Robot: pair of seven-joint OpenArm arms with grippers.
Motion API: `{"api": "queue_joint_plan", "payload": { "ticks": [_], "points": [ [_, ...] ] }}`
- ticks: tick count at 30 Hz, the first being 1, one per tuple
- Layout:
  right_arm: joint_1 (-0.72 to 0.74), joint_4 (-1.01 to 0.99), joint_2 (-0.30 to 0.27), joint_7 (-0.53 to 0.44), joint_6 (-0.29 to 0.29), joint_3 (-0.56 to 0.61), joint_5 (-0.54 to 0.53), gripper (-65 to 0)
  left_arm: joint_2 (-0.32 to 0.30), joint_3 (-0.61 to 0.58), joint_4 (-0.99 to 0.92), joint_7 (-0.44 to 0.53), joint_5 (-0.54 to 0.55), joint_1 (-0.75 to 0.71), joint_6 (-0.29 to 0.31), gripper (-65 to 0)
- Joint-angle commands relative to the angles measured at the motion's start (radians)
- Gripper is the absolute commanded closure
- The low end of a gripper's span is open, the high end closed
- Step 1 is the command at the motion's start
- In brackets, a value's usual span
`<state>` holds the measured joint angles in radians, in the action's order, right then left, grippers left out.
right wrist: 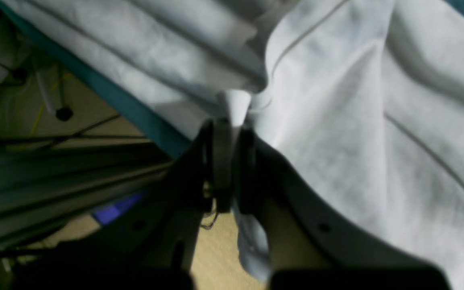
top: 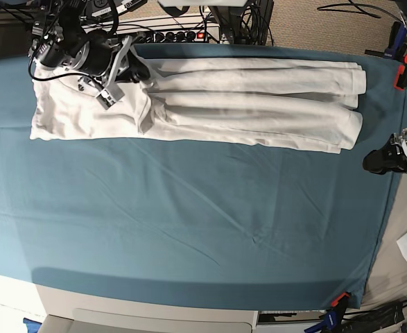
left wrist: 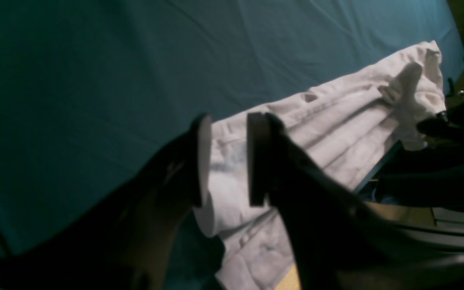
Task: Fold the T-shirt properly
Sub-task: 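Fold the sleeve inward over the shirt with the right gripper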
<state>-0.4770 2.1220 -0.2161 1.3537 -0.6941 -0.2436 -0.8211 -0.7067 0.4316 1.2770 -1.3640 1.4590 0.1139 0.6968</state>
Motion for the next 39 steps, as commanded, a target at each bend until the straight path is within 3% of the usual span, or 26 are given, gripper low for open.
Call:
{"api": "queue_joint_plan", "payload": {
  "ticks": [1,3,5,17,23,35,39],
  "points": [
    [0.000,0.019,-0.009,-0.018,-0.004,-0.004,-0.024,-6.7,-0.028,0.009,0.014,0.021,0.016,0.019,0.001,-16.8],
    [0.000,0.019,-0.009,-0.025,-0.004,-0.004,-0.024,-16.4,-0.028,0.009,0.014,0.023,0.006,0.019,0.001,-16.8],
    [0.001,0.019,-0.009,-0.041,-0.004,-0.004,-0.024,-20.7,-0.028,0.009,0.014,0.023,0.002,0.019,0.001,-16.8],
    [0.006,0.019,-0.011,-0.066,-0.004,-0.007,-0.010,-20.7,-0.027,0.009,0.014,0.031,-0.005,0.019,0.001,-16.8],
    [0.026,0.019,-0.011,-0.068,-0.004,-0.007,-0.088,-20.6,-0.027,0.009,0.014,0.050,-0.006,0.019,0.001,-16.8],
    [0.135,0.019,-0.011,-0.082,-0.004,-0.007,-0.132,-20.6,-0.027,0.009,0.014,0.050,-0.009,0.019,0.001,-16.8],
    [0.181,0.019,-0.010,-0.108,-0.004,-0.007,-0.132,-20.6,-0.027,0.009,0.014,0.091,-0.074,0.019,0.001,-16.8]
  ]
}}
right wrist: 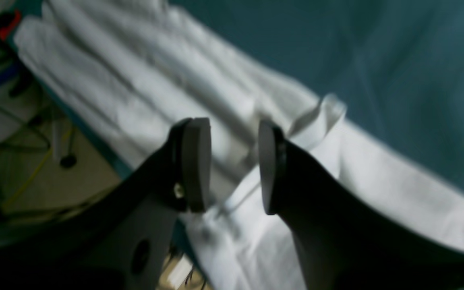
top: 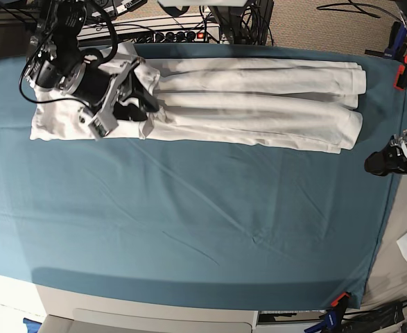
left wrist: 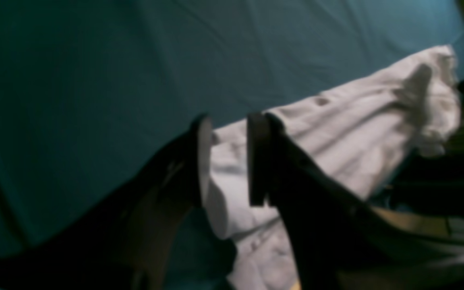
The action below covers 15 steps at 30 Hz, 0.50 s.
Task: Fold the T-shirt properly
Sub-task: 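Fold the sleeve inward over the shirt with the right gripper, then grasp the hem end of the folded strip with the left gripper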
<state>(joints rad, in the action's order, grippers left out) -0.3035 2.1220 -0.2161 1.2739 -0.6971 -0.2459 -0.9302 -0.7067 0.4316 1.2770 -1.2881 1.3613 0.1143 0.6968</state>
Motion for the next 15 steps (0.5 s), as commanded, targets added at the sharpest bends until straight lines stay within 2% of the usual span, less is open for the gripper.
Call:
{"api": "queue_joint_plan", "payload": {
  "ticks": [1,4,6,8,13,14,15],
  "points": [
    [0.021,0.019,-0.010,-0.035,-0.001,-0.005,-0.023,-20.6,-0.027,0.009,0.014,0.033,-0.009,0.018,0.001,-16.8],
    [0.066,0.019,-0.002,-0.080,-0.001,-0.005,-0.001,-20.6,-0.027,0.009,0.014,0.052,-0.091,0.018,-0.010,-16.9],
    [0.100,0.019,0.023,-0.113,-0.001,-0.005,0.092,-20.6,-0.035,0.009,0.014,0.050,-0.106,0.008,-0.046,-19.9],
    [0.122,0.019,0.040,-0.161,-0.001,-0.005,0.194,-20.6,-0.052,0.009,0.014,0.048,-0.105,-0.016,-0.051,-23.7],
    [0.140,0.019,0.055,-0.226,-0.001,-0.005,0.367,-20.6,-0.096,0.010,0.014,0.047,-0.101,-0.118,-0.090,-24.5],
    [0.140,0.019,0.056,-0.233,0.018,-0.005,0.414,-20.6,-0.103,0.009,0.014,0.044,-0.088,-0.145,-0.103,-24.6],
    [0.140,0.019,0.056,-0.240,0.064,-0.005,0.463,-20.6,-0.108,0.010,0.014,0.033,-0.060,-0.170,-0.103,-24.6]
  ]
}}
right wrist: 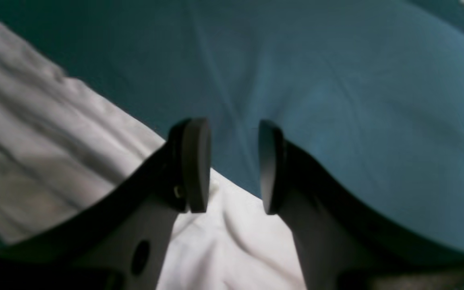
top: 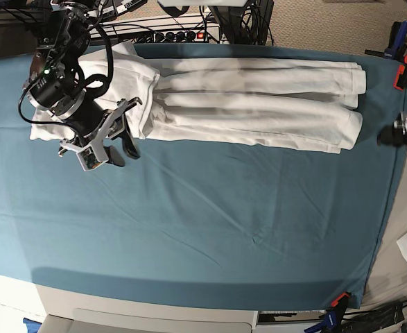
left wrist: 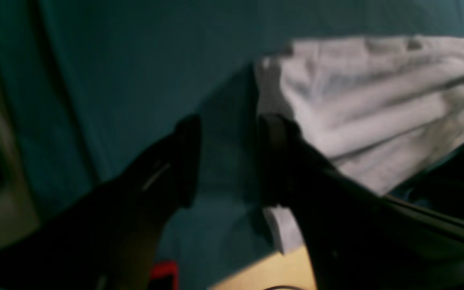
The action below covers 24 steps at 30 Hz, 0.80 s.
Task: Fold the T-shirt properly
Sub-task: 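Grasp the hem end of the folded strip with the left gripper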
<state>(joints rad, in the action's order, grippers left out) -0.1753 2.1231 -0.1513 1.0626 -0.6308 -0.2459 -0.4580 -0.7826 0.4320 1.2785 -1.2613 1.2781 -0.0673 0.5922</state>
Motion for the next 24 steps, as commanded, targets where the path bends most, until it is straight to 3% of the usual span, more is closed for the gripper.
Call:
{"api": "queue_joint_plan", "payload": {
  "ticks": [1,4,7,15,24],
  "points": [
    [0.011,0.017,-0.009,-0.036,0.051,-0.005,0.041,-20.6,-0.034,0.009,0.013,-0.003,0.045,-0.013,0.002,-24.6],
    [0.011,0.017,-0.009,-0.044,0.190,-0.005,0.170,-20.6,-0.029,0.009,0.013,-0.005,0.078,-0.081,0.002,-24.6],
    [0.011,0.017,-0.009,-0.044,0.266,-0.005,0.251,-20.6,-0.003,0.009,0.013,-0.001,0.099,-0.130,0.002,-24.6],
    [0.009,0.016,-0.006,-0.047,0.314,-0.005,0.332,-20.6,0.119,0.009,0.013,0.006,0.106,-0.129,0.002,-27.7],
    [0.006,0.015,-0.006,-0.048,0.315,-0.005,0.339,-20.6,0.153,0.009,0.013,0.030,0.087,-0.110,0.002,-27.7]
  ]
}}
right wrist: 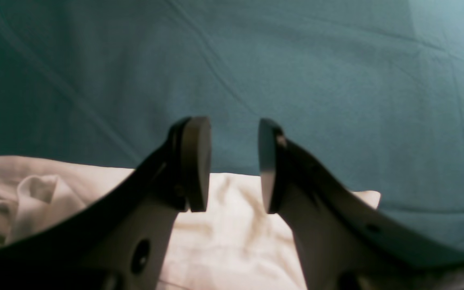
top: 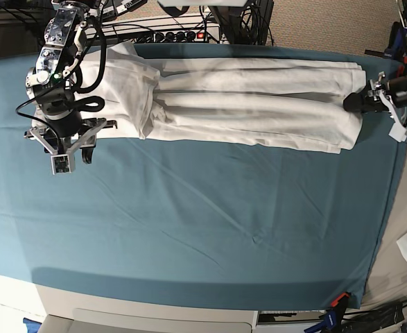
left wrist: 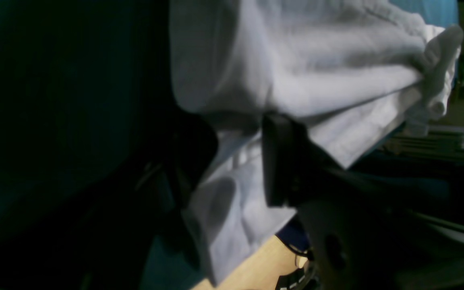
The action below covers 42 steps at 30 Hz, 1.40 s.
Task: Fold the T-shirt properly
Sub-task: 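Grasp the hem end of the folded strip with the left gripper, then fold the hem end toward the collar with the left gripper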
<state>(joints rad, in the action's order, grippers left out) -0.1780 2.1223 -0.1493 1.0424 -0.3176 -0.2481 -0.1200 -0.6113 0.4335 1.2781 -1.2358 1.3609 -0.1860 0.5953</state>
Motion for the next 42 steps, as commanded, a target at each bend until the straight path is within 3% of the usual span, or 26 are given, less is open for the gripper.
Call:
{"api": "queue_joint_plan", "payload": {
  "ticks": [1,11,13,16,19,20,23,28,31,35,42],
  "points": [
    [0.008,0.016,-0.008,-0.027,0.001,-0.002,0.001,-20.6,-0.012,0.007,0.013,0.004,0.004,0.016,-0.001,-27.7],
    [0.006,0.016,-0.008,-0.028,0.002,-0.002,0.002,-20.6,0.033,0.007,0.013,0.007,0.002,0.039,-0.001,-26.9],
    [0.006,0.016,-0.009,-0.028,0.001,-0.002,0.002,-20.6,0.035,0.007,0.013,0.015,0.002,0.039,-0.001,-19.0],
    [0.006,0.016,-0.009,-0.027,0.002,-0.002,0.003,-20.6,0.035,0.007,0.013,0.023,0.003,0.039,-0.001,0.0],
    [0.006,0.016,-0.009,-0.026,0.002,-0.002,0.017,-20.6,0.035,0.007,0.014,-0.005,0.079,0.040,0.010,0.0],
    [0.003,0.014,-0.008,-0.026,0.006,-0.002,0.026,-20.6,0.035,0.007,0.019,-0.031,0.123,0.039,0.041,0.0],
    [-0.006,-0.033,-0.009,-0.027,0.065,-0.004,0.073,-20.6,0.039,0.007,0.074,-0.119,0.123,0.038,0.103,0.0],
    [-0.005,-0.167,-0.009,-0.029,0.069,-0.061,0.076,-20.6,0.103,0.007,0.278,-0.111,0.123,0.017,0.103,0.0],
    [-0.005,-0.179,-0.013,-0.028,0.069,-0.112,0.076,-20.6,0.163,-0.023,0.406,-0.055,0.123,0.005,0.103,0.0],
    [-0.005,-0.179,-0.017,-0.030,0.069,-0.189,0.064,-20.6,0.232,-0.168,0.505,0.036,-0.048,0.004,0.074,0.0],
    [-0.007,-0.179,-0.017,-0.025,0.068,-0.286,0.004,-20.6,0.388,-0.443,0.510,0.156,-0.306,0.076,0.024,0.0]
  ]
}}
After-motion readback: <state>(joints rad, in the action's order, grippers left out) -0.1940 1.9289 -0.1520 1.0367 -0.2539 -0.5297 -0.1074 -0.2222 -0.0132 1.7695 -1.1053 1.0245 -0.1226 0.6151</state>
